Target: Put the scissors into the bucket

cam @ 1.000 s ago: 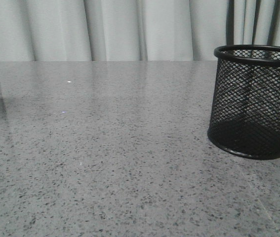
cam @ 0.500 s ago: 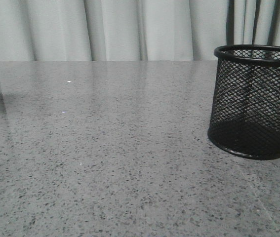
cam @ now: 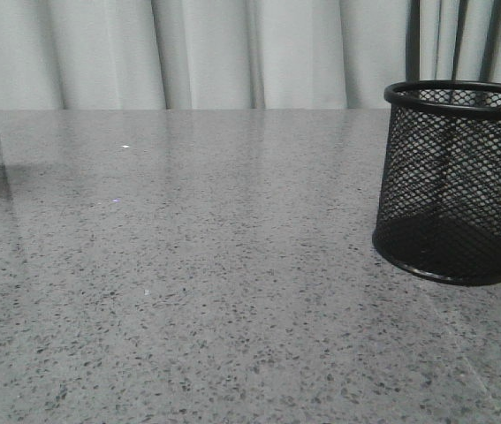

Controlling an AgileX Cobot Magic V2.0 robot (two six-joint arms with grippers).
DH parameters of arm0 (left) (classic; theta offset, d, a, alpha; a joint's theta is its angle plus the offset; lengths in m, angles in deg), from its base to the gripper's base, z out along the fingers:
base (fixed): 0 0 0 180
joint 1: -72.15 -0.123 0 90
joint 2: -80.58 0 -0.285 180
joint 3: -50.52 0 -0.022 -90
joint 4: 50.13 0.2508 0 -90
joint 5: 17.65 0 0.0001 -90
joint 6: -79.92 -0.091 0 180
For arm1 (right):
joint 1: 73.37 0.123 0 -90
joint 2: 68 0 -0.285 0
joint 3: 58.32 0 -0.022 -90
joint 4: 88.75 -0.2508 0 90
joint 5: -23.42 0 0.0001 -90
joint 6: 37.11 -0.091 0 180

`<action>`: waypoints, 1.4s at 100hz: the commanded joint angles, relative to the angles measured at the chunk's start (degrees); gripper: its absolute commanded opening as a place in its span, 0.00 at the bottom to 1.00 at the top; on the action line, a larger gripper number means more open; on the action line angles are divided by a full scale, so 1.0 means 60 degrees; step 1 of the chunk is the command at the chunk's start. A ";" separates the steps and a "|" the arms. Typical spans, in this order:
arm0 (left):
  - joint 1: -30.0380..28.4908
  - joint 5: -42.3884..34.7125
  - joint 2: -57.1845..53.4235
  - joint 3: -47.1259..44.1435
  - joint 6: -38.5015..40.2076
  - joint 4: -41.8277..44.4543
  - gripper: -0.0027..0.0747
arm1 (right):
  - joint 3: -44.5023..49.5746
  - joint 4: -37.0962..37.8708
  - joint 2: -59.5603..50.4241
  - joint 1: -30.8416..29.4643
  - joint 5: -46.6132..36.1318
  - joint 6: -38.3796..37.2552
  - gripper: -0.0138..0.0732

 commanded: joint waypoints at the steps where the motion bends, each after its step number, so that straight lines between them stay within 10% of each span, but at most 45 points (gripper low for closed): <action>1: 0.0025 0.0197 -0.0067 0.0052 0.0655 -0.0613 0.24 | -0.0257 0.0060 0.0009 0.0012 -0.0599 0.0116 0.62; 18: 0.0025 0.0197 -0.0237 0.0052 0.1389 -0.0989 0.00 | -0.0257 0.0060 0.0009 0.0012 -0.0599 0.0116 0.62; 63: 0.0365 -0.1530 -0.2302 0.0288 0.1394 -0.3792 0.01 | -0.0538 -0.0955 0.0009 0.0226 -0.0330 0.0125 0.62; 140: 0.7698 -0.5334 -0.4247 0.0657 0.1225 -0.4071 0.01 | -0.4341 -0.3340 0.2176 0.3147 -0.0289 0.0139 0.63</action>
